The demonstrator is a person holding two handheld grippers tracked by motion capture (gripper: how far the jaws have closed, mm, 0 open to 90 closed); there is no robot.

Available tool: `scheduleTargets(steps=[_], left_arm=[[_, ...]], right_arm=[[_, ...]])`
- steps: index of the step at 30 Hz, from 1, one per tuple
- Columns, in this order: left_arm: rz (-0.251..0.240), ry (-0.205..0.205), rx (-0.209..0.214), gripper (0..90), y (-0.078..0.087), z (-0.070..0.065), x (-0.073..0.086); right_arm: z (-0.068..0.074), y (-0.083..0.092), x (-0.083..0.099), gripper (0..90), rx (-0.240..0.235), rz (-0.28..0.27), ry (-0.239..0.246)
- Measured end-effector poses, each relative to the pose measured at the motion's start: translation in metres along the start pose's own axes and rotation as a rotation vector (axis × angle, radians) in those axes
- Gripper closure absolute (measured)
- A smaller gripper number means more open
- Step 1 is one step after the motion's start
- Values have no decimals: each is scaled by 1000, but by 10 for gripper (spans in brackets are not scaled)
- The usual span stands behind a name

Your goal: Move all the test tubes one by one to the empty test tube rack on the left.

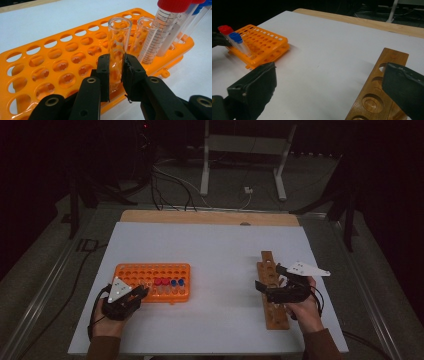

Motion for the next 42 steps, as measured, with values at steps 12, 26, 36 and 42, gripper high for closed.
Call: scheduleTargets(steps=[12,26,36,42], left_arm=[[-8,47,15,688,2,2,3],[-233,119,27,401,34,3,-20],[-314,157,-28,166,41,3,-31],[-319,163,-58,32,42,6,-31]], right_arm=[[-1,3,6,1,9,-20,14],[-5,13,12,1,30,-90,27],[-9,21,19,0,35,-150,38],[-10,21,25,0,42,-151,40]])
Point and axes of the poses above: each handheld gripper's, and its own axes: y roughly backward along the jaws, x roughly out of its underside, z roughly to its left, the point moved 6 cm from there along -y, roughly forward along the jaws, and after that the axes turned 1 degree about -y, right-handed, at the moved point
